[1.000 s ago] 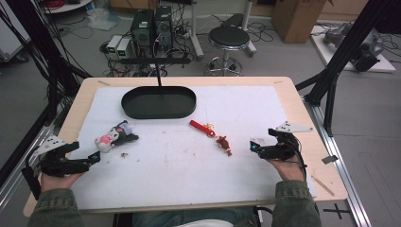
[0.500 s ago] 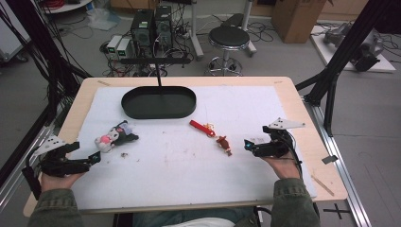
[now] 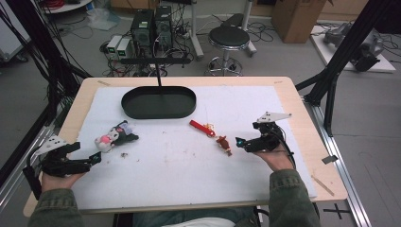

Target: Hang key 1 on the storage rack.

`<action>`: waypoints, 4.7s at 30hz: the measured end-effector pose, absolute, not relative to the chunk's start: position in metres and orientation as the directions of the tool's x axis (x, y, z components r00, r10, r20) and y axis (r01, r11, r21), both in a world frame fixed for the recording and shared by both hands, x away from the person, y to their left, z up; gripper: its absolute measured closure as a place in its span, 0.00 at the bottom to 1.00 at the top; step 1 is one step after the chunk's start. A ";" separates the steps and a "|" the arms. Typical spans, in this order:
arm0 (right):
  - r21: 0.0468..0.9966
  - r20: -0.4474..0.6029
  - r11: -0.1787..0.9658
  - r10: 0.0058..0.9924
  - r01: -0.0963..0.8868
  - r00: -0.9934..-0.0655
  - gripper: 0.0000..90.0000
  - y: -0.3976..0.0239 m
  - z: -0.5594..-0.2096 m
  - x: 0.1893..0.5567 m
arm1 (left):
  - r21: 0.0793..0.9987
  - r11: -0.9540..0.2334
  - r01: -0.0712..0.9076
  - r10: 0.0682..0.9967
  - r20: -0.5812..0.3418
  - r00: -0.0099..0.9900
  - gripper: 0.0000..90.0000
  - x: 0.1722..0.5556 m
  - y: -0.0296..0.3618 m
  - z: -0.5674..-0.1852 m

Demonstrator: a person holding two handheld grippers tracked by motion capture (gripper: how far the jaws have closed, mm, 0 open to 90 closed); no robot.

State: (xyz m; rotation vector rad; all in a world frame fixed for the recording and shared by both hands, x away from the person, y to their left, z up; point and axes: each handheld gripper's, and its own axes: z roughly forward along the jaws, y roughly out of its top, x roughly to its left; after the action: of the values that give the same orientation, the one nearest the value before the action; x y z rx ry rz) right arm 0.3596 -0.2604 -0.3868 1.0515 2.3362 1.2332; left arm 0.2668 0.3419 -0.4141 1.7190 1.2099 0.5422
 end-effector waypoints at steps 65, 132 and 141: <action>0.496 0.089 0.705 0.539 0.506 -0.838 0.03 -0.119 -0.407 0.474 | 0.871 -0.071 0.486 0.892 -0.163 0.422 0.02 0.267 0.345 -0.415; 0.561 0.146 0.693 0.457 0.454 -0.877 0.83 -0.087 -0.307 0.489 | 0.873 -0.074 0.482 0.893 -0.157 0.422 0.02 0.274 0.343 -0.416; 0.603 0.148 0.665 0.449 0.440 -0.881 0.83 -0.071 -0.280 0.494 | 0.872 -0.073 0.484 0.889 -0.163 0.427 0.02 0.276 0.343 -0.416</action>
State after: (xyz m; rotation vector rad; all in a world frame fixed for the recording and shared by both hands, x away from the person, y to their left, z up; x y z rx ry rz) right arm 0.4940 -0.0706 -0.2799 0.7617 2.8544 1.0285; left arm 0.2756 0.3427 -0.4159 1.7141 1.1998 0.5254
